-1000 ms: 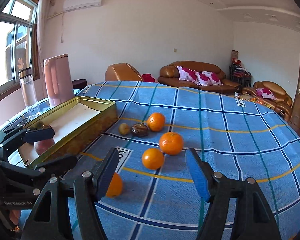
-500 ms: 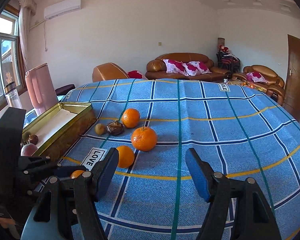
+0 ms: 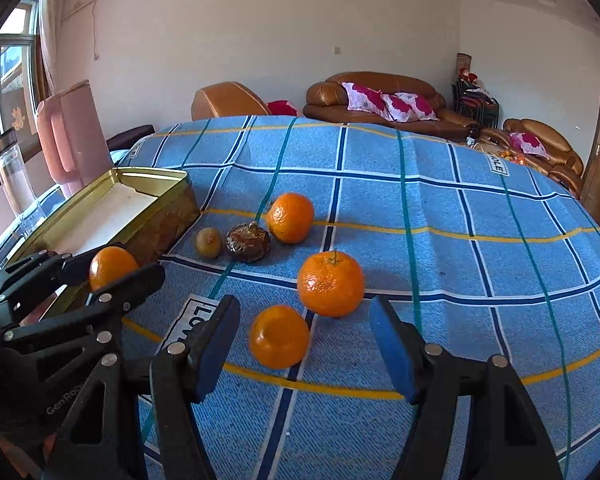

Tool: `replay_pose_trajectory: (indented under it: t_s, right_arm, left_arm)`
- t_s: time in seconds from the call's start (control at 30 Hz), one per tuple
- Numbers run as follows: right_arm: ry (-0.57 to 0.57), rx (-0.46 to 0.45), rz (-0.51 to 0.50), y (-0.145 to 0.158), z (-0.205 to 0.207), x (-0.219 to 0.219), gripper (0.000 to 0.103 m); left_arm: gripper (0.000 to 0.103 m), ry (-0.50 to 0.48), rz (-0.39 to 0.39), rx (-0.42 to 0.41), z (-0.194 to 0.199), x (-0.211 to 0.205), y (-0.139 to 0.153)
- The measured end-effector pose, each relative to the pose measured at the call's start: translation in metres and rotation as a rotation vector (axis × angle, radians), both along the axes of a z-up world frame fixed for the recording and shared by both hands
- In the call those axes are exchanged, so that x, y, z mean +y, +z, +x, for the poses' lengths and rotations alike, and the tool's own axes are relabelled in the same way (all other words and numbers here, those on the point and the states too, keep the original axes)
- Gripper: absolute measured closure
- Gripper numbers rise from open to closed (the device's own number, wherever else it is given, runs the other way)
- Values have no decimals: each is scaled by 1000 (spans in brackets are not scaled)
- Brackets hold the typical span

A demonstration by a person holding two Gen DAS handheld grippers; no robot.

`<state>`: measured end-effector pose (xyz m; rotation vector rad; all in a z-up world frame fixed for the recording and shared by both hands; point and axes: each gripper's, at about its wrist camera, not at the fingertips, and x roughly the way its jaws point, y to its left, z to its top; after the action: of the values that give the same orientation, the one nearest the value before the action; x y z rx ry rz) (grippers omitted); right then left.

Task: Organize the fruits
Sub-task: 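Grasp an orange with the right tool while the left tool grasps another orange, then carry both oranges with the left and right tools over the tin tray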

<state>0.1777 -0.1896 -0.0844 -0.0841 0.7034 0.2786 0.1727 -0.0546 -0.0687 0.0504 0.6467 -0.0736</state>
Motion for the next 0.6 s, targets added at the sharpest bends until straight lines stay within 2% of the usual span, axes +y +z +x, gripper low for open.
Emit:
replay_pose_trajectory:
  t_s: [0.1, 0.23, 0.4, 0.6]
  right_arm:
    - [17, 63, -18, -11, 10, 8, 51]
    - [28, 96, -32, -16, 15, 13, 63]
    - [42, 119, -4, -19, 17, 10, 65]
    - [44, 67, 52, -10, 9, 3, 65]
  left_arm:
    - [60, 8, -10, -3, -1, 3, 0]
    - [60, 14, -3, 5, 1, 1, -1]
    - [60, 22, -17, -7, -1, 3, 1]
    - [60, 24, -16, -29, -5, 3, 3]
